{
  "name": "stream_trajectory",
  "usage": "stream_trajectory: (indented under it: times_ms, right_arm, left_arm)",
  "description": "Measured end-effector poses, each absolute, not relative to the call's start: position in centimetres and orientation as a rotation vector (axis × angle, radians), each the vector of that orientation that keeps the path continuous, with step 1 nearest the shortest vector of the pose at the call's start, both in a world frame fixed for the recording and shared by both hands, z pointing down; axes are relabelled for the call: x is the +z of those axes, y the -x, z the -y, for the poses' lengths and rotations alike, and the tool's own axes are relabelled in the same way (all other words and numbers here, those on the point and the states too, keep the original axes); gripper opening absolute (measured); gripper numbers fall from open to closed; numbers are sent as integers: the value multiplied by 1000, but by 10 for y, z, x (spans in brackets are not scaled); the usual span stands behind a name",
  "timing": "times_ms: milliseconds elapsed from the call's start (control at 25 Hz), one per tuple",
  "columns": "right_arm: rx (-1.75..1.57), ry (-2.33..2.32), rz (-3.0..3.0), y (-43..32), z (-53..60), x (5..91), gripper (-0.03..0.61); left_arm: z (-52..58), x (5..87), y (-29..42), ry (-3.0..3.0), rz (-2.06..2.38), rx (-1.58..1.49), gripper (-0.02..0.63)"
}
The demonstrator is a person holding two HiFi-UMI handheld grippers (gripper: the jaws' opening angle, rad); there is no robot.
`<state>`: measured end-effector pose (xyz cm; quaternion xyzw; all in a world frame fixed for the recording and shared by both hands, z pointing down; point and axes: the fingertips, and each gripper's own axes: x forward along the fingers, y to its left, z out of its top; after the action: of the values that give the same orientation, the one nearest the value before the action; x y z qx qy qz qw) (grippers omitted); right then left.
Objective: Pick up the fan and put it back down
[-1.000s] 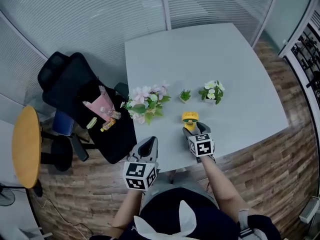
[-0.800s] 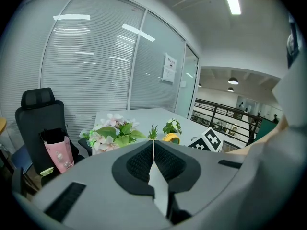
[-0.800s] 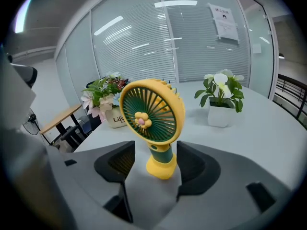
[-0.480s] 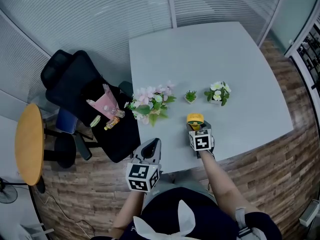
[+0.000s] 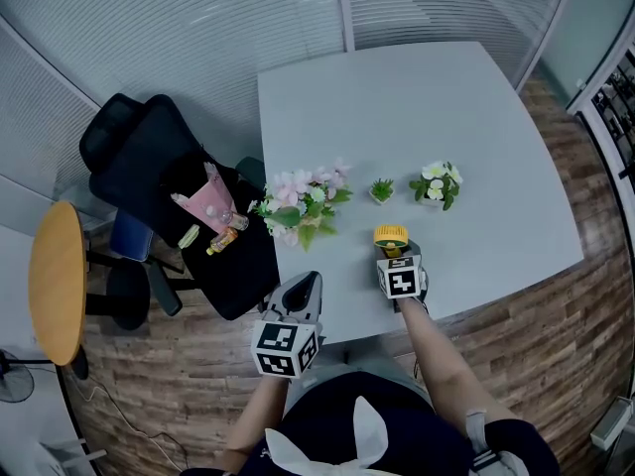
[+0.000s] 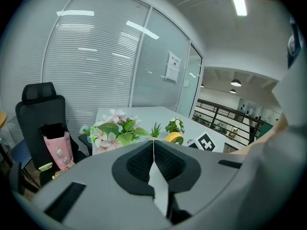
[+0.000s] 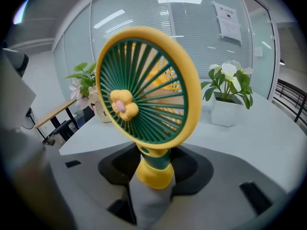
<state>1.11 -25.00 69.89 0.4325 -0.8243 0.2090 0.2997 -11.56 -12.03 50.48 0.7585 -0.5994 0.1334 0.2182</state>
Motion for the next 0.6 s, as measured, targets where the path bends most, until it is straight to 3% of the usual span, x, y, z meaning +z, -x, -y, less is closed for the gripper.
stream_trajectory:
  times_ms: [600]
  right_arm:
    - [498,-1088,2199,-10,245,697,186]
  left_arm:
    - [133,519,122,-2104,1571,379,23]
